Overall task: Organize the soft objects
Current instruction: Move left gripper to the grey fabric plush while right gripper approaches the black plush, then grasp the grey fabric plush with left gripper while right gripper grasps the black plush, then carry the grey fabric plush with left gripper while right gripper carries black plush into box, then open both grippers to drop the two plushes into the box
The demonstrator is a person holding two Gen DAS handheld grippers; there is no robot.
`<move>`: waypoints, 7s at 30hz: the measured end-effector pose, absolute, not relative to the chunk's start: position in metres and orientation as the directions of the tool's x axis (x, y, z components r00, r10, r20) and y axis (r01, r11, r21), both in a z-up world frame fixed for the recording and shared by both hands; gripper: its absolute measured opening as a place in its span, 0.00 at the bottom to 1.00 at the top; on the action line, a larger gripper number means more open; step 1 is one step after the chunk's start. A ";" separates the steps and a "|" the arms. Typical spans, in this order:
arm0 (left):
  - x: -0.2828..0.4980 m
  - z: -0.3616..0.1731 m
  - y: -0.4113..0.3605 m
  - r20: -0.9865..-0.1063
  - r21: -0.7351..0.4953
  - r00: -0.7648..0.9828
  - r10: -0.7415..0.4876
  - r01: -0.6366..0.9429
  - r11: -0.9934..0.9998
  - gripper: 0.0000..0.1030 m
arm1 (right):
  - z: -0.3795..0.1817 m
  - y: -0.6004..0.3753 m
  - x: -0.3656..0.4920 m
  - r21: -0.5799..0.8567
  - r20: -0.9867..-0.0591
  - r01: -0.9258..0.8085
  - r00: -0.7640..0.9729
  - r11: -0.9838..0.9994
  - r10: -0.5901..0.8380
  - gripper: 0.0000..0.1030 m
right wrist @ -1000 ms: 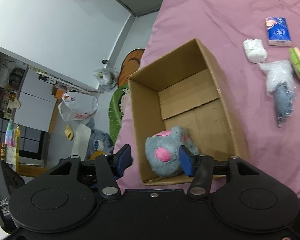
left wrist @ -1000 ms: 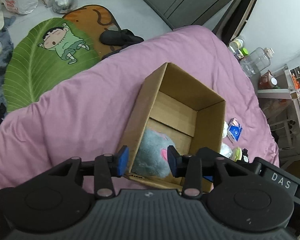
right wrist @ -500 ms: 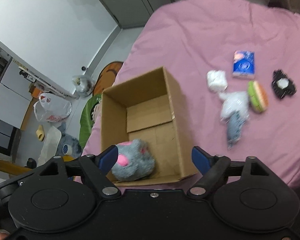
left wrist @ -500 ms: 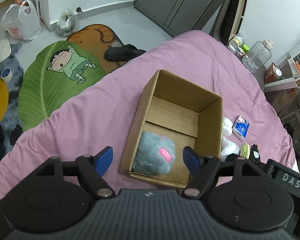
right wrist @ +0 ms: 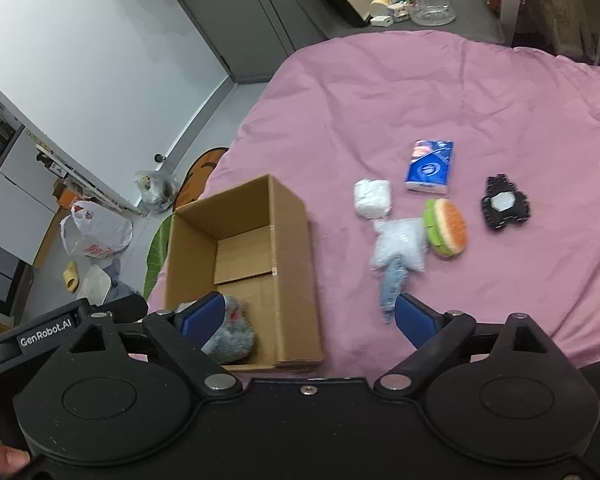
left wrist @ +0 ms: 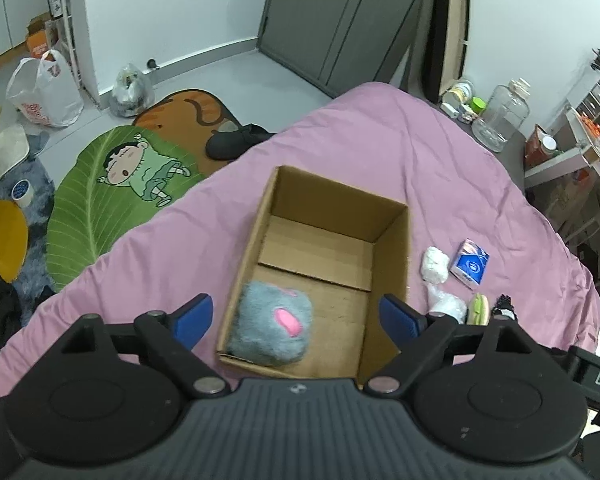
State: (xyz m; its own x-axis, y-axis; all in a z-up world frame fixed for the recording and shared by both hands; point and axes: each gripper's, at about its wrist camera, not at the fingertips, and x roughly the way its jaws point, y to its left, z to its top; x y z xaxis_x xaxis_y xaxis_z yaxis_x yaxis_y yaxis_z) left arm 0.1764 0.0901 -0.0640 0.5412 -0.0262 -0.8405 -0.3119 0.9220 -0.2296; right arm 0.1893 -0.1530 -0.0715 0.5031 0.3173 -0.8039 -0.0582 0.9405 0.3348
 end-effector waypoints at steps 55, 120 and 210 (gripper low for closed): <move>0.257 -0.143 -0.110 -0.916 -0.163 0.386 -0.113 -0.100 0.982 0.63 | -0.139 -0.339 0.271 0.355 -0.836 0.045 0.462 0.934 0.296 0.74; 0.191 -0.060 -0.014 -0.789 -0.293 0.582 -0.197 -0.074 0.953 0.19 | -0.060 -0.241 0.217 0.375 -0.756 -0.040 0.565 0.926 0.331 0.11; 0.211 -0.085 0.126 -0.856 -0.355 0.472 -0.211 -0.239 0.904 0.78 | -0.084 -0.066 0.222 0.239 -0.874 -0.231 0.372 0.943 0.313 0.37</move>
